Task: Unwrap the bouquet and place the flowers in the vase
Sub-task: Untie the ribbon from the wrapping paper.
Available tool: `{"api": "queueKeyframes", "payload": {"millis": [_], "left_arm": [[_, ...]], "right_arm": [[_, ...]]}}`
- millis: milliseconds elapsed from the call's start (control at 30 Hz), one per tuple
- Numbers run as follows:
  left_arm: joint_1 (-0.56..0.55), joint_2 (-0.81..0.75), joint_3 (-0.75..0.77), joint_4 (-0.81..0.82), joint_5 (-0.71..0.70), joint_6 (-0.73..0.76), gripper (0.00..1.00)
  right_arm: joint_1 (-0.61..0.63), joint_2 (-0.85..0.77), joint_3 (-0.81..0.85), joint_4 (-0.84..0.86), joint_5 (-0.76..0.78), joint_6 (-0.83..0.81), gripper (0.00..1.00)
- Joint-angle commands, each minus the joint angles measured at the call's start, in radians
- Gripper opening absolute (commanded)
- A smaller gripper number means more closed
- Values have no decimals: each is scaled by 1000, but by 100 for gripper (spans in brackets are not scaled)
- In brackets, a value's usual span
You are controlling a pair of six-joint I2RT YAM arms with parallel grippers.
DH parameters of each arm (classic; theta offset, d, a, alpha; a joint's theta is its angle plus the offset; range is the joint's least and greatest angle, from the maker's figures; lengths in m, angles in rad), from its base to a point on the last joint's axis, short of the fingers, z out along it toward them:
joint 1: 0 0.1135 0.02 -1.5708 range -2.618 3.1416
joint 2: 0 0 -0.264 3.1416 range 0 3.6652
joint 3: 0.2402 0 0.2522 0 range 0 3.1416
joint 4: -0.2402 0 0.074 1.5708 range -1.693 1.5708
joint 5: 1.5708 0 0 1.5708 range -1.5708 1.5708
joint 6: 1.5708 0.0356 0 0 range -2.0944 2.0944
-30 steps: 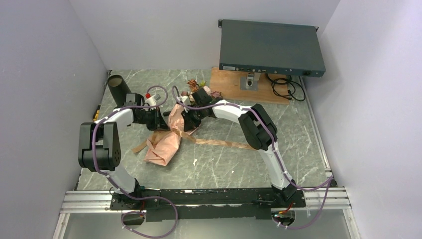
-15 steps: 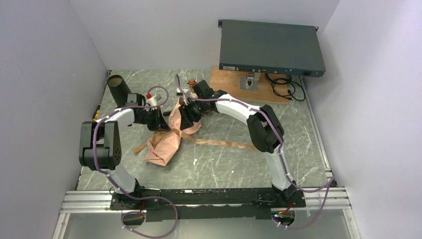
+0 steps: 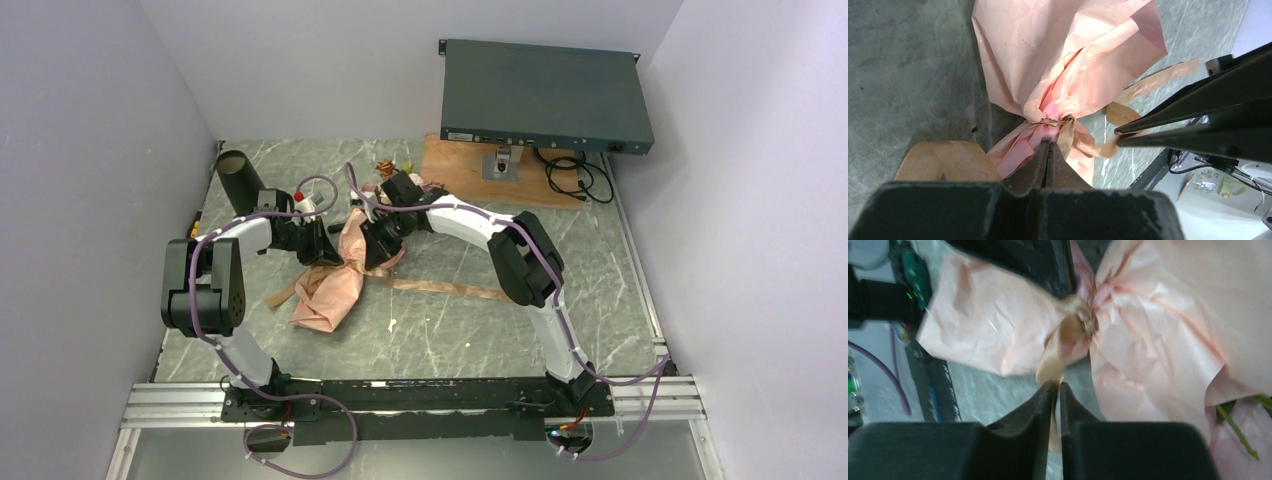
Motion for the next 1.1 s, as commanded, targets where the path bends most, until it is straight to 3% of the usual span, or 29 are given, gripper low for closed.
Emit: {"api": "queueKeyframes", "payload": {"millis": [0,267,467,500,567,633,867,1067], "left_arm": [[-4,20,22,-2,-28,-1,0],[-4,42,31,-4,-46,2,0],[-4,37,49,-7,17,40,0],[-4,20,42,10,51,48,4],[-4,-38,21,59,97,62,9],[-4,-85,9,83,107,79,10],[-4,-107,8,83,135,103,13],[-37,-170,-7,109,189,142,22]], "right_arm": [[-7,-27,-71,-69,33,-106,0],[-34,-83,-223,-82,125,-217,0],[-35,-97,-222,-72,81,-214,0],[-35,-101,-213,-71,68,-207,4],[-35,-105,-175,-85,37,-193,26],[-37,-127,-147,-88,13,-173,35],[-69,-226,-120,-35,-45,-79,42],[-72,-214,-115,142,-8,73,42]]}}
